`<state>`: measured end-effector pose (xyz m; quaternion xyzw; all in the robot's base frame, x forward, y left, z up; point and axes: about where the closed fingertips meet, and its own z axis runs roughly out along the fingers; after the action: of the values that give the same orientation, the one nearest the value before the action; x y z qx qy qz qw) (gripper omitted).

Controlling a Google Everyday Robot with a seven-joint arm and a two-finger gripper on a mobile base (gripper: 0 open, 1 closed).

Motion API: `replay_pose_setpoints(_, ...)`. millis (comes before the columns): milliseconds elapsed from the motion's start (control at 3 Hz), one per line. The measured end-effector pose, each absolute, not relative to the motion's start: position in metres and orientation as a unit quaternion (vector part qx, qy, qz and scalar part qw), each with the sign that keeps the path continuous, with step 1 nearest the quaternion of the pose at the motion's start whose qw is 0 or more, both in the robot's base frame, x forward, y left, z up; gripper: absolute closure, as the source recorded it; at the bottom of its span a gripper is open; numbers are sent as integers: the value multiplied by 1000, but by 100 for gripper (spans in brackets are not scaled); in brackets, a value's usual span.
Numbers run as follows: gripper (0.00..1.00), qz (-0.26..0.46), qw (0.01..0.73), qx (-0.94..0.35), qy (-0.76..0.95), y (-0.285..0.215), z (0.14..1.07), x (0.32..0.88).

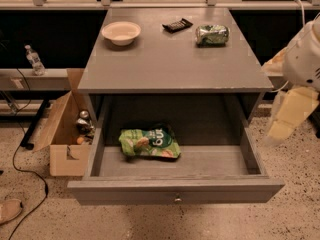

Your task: Pick green rice chip bag from top drawer and place on counter

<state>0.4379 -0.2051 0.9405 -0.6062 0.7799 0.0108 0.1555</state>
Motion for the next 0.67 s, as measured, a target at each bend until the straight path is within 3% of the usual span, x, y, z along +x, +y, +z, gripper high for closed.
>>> replay_pose_setpoints(667, 0, 122, 155, -598, 776, -158, 836, 434)
